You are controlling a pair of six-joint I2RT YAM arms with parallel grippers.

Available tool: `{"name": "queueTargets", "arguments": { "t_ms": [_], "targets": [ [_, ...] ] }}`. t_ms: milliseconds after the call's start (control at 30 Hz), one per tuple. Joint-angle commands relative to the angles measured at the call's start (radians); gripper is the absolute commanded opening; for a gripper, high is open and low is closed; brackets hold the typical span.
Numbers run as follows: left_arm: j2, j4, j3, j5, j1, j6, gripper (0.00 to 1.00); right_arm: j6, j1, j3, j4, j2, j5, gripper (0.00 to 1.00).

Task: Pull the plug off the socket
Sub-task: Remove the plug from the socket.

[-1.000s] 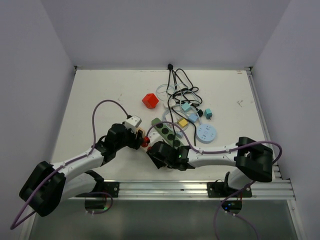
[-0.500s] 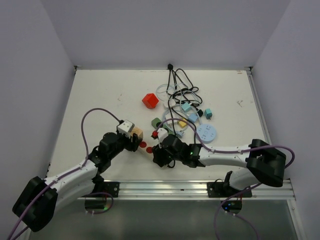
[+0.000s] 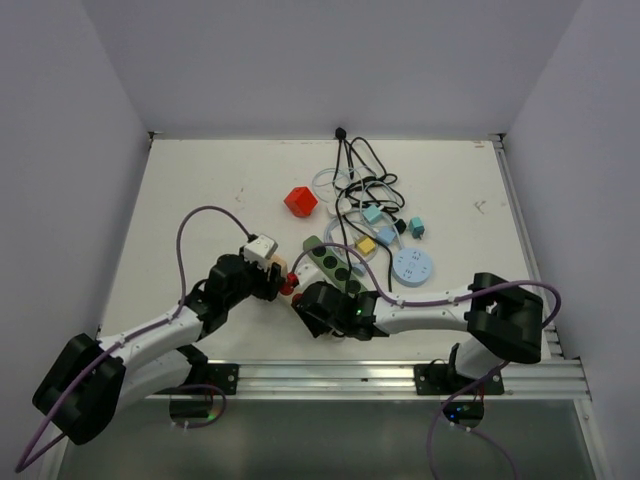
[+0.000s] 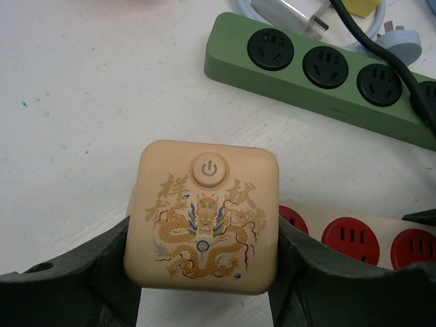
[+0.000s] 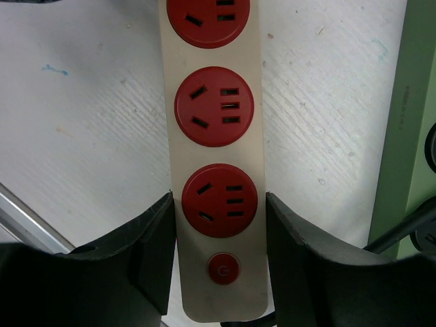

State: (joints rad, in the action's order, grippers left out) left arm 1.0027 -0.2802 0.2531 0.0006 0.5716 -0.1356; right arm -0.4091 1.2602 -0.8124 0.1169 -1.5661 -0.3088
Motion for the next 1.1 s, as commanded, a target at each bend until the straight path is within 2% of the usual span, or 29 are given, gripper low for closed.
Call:
{"name": "queueTargets", "arguments": {
  "t_ms": [0,300,567,667,867,1000,1067],
  "targets": [
    [0.007,-0.105,0.126,-0.228,-0.041,-0.016,0.00,-0.037,0.041,0.009,0.256,-0.049,-0.023,0.00],
    [0.071,-0.089,0.152,-0.220,-0.019,0.013,0.00,-0.040,0.030,0.044,0.195,0.003,0.077,0.00],
    [-0.093,-0.261,0.017,-0.218,-0.035,-0.047,0.00,-0.082,-0.087,0.179,0.020,0.112,0.286,0.00],
    [-0.136,-0.309,-0.026,-0.220,-0.041,-0.076,0.00,-0.089,-0.100,0.194,0.001,0.132,0.306,0.00],
    [-0.131,-0.306,-0.029,-0.212,-0.049,-0.081,0.00,-0.071,-0.097,0.179,0.023,0.120,0.292,0.00],
    [-0.104,-0.251,0.014,-0.214,-0.047,-0.064,0.00,-0.037,-0.024,0.116,0.124,0.072,0.111,0.00],
    [-0.069,-0.187,0.046,-0.237,-0.049,-0.068,0.00,-0.036,-0.006,0.075,0.185,0.046,0.068,0.00]
  ]
}}
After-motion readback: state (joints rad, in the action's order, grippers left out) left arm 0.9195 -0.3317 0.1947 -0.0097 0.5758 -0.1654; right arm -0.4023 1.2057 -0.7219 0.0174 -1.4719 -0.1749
